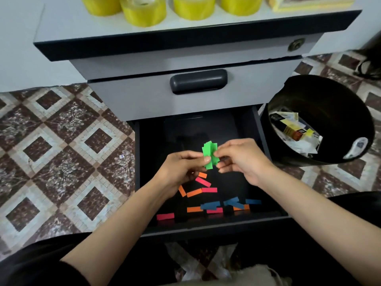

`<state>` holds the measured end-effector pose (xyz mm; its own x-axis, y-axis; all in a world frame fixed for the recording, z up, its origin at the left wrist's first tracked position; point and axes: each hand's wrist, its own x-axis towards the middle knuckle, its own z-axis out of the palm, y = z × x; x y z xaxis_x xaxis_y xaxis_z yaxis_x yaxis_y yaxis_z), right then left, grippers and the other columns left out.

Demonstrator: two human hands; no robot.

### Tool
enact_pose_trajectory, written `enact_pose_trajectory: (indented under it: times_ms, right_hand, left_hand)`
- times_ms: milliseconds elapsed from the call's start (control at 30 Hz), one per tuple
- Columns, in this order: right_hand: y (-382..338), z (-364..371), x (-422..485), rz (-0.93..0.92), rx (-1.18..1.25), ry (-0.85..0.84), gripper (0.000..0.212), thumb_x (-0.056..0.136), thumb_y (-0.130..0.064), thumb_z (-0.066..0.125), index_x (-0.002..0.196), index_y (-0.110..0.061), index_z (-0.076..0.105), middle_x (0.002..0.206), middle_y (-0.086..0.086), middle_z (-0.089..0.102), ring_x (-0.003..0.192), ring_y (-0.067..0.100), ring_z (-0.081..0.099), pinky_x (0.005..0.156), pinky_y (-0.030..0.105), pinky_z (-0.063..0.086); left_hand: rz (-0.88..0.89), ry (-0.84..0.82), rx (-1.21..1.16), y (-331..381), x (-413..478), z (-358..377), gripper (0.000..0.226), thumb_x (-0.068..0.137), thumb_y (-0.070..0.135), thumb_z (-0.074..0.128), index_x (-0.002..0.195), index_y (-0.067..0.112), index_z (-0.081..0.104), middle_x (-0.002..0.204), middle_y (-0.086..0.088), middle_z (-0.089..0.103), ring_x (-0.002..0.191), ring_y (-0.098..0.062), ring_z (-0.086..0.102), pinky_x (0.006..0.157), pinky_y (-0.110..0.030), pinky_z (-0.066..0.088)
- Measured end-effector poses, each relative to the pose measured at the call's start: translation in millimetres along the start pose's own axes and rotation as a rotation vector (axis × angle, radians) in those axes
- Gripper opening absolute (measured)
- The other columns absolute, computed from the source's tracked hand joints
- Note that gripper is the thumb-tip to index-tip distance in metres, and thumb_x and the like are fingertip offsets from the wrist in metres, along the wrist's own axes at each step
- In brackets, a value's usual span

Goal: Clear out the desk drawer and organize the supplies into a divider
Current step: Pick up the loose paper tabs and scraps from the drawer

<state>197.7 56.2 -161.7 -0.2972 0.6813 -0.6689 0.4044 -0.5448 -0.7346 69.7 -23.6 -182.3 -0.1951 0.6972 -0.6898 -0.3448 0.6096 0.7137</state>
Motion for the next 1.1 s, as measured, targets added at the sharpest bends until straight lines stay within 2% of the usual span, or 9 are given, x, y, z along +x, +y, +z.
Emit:
enact_pose_trajectory:
  times_ms: [200,300,400,500,567,667,833,967,1100]
  right_hand:
    - [-1,1,2,-0.028,0.050,-0.065,0.015,0.080,0.004,0.066,0.070,-0.007,0.063,0.059,0.006,0.061,0.047,0.013,0.057,0.050,0.024,0.054]
    - [-1,4,3,-0.044,0.071,-0.080,0.015,0.080,0.003,0.067,0.071,-0.008,0.064,0.062,0.005,0.063,0.051,0.011,0.058,0.053,0.024,0.056]
    - [-1,6,2,-0.065,0.122,-0.104,0.011,0.081,0.004,0.065,0.076,-0.005,0.065,0.071,0.009,0.066,0.055,0.012,0.063,0.058,0.026,0.059]
    - [0,8,3,-0.063,0.158,-0.137,0.005,0.084,0.003,0.063,0.085,0.000,0.066,0.085,0.015,0.068,0.069,0.020,0.068,0.060,0.028,0.059]
    - [2,10,2,-0.087,0.134,-0.147,0.008,0.082,0.002,0.066,0.090,0.001,0.067,0.091,0.016,0.069,0.078,0.022,0.069,0.063,0.028,0.060]
    - [4,12,2,-0.138,0.085,-0.098,0.014,0.076,0.003,0.071,0.089,0.000,0.069,0.089,0.014,0.069,0.078,0.022,0.071,0.063,0.026,0.059]
    - [6,10,3,-0.174,0.076,-0.058,0.009,0.078,0.002,0.070,0.083,-0.006,0.069,0.086,0.012,0.069,0.078,0.021,0.070,0.061,0.024,0.058]
    - [7,9,6,-0.162,0.066,-0.030,0.014,0.083,0.001,0.065,0.079,-0.012,0.067,0.093,0.012,0.067,0.082,0.024,0.069,0.064,0.030,0.060]
    - [3,5,8,-0.122,0.045,-0.118,0.014,0.085,0.006,0.059,0.088,-0.007,0.066,0.093,0.016,0.065,0.066,0.021,0.070,0.062,0.031,0.060]
  left_hand:
    - [0.054,0.028,-0.126,5,-1,3,0.008,0.063,0.007,0.072,0.068,0.010,0.065,0.060,0.001,0.066,0.053,-0.005,0.062,0.054,-0.012,0.051]
    - [0.109,0.092,-0.122,3,1,5,0.010,0.072,-0.001,0.069,0.069,0.007,0.064,0.059,0.001,0.067,0.053,-0.004,0.063,0.053,-0.011,0.050]
    - [0.144,0.132,-0.102,2,1,5,0.008,0.074,0.000,0.070,0.073,0.004,0.064,0.063,-0.001,0.067,0.053,-0.004,0.063,0.054,-0.011,0.050]
    - [0.173,0.163,-0.069,-1,2,3,0.009,0.072,0.001,0.072,0.072,0.006,0.063,0.066,-0.003,0.067,0.056,-0.007,0.064,0.055,-0.013,0.051]
    - [0.208,0.184,-0.024,-2,2,2,0.010,0.073,-0.001,0.070,0.071,0.006,0.063,0.066,-0.003,0.067,0.056,-0.006,0.065,0.055,-0.013,0.051]
    - [0.265,0.195,0.047,0,1,3,0.012,0.078,-0.005,0.066,0.071,0.004,0.063,0.069,-0.005,0.067,0.058,-0.007,0.067,0.055,-0.013,0.052]
    - [0.319,0.174,0.097,2,0,5,0.009,0.077,-0.002,0.067,0.073,0.006,0.068,0.073,-0.006,0.069,0.065,-0.012,0.070,0.061,-0.016,0.055]
    - [0.386,0.163,0.321,2,3,2,0.009,0.082,0.006,0.067,0.086,0.011,0.072,0.081,-0.005,0.072,0.076,-0.015,0.070,0.072,-0.019,0.056]
    - [0.643,0.295,0.731,10,10,-12,0.027,0.079,0.004,0.070,0.105,0.012,0.068,0.095,0.004,0.066,0.080,-0.003,0.062,0.075,-0.007,0.049]
